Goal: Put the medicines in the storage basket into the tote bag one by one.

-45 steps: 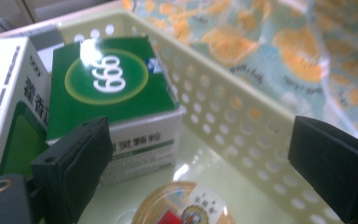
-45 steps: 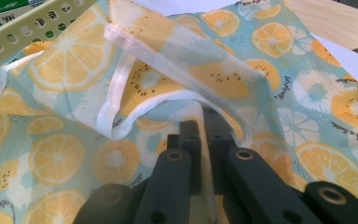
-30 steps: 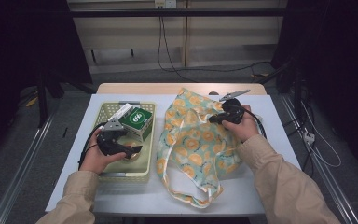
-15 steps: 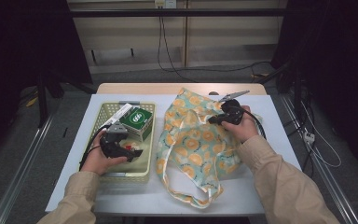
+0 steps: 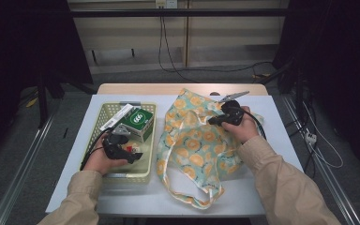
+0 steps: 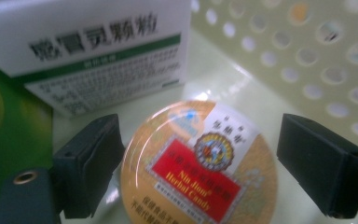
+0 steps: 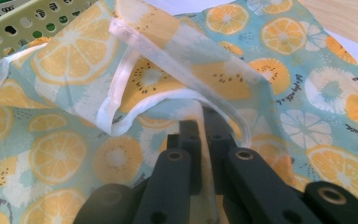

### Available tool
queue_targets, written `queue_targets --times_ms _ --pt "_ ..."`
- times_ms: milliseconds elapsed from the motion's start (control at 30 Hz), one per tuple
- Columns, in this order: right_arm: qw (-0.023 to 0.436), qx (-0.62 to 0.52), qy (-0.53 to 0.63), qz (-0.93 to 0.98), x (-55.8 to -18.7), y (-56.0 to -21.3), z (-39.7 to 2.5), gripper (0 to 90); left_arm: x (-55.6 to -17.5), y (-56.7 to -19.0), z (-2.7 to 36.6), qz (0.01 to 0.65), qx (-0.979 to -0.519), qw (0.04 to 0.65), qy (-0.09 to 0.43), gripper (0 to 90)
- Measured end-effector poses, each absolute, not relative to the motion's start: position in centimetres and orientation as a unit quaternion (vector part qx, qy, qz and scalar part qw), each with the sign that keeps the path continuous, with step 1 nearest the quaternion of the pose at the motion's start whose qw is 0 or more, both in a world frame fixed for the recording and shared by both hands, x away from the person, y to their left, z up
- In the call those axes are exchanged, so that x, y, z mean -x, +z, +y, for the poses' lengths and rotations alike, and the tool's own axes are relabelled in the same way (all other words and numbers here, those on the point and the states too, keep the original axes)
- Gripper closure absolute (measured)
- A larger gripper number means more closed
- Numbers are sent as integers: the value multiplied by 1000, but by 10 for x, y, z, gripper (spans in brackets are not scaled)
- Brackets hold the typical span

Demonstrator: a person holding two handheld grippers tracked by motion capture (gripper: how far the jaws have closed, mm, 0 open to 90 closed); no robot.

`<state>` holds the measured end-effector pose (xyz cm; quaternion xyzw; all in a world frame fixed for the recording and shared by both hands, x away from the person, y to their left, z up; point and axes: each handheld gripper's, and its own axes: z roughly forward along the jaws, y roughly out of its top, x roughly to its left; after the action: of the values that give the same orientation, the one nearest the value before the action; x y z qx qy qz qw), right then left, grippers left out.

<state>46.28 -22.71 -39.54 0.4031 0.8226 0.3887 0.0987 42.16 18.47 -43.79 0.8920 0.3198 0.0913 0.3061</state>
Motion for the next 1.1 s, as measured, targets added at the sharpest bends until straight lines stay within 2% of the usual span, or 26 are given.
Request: queue_targets --times_ms 100,233,467,633,800,1100 --pt "98 -403 389 822 -462 -396 -227 895 -421 -441 183 328 -897 283 92 141" --pt "97 -400 389 824 -461 -396 -227 895 -420 -441 183 328 -898 280 92 196" --pt "99 -399 393 822 -460 -393 -228 896 -421 -437 183 338 -896 274 93 202" --pt "98 -400 395 821 -460 -392 -229 895 -421 -426 187 349 -876 317 107 203" --pt "96 -402 392 822 -461 -394 -228 896 -420 -408 183 351 -866 336 121 203" --pt "94 -402 392 822 -462 -395 -226 896 -417 -372 166 337 -860 369 106 203"
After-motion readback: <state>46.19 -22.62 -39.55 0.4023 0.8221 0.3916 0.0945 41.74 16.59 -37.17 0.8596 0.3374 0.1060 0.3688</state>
